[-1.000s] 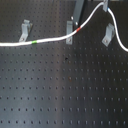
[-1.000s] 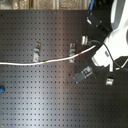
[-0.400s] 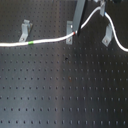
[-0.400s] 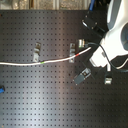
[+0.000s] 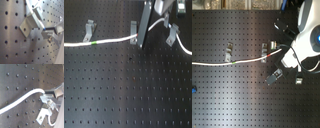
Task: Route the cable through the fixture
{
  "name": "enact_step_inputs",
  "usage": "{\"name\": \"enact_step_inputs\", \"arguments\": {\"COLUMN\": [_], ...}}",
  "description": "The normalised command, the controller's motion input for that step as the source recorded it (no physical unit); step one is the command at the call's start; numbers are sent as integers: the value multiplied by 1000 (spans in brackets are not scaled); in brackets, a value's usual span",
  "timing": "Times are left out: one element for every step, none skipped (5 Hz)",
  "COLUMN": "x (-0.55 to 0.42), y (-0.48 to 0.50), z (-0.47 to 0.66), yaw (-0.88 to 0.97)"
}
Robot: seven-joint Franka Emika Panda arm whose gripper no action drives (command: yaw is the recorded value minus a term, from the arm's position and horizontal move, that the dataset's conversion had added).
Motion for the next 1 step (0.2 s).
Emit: {"name": "enact_step_inputs", "arguments": {"x": [0], "y": [1], "z": [28], "yaw": [0]}}
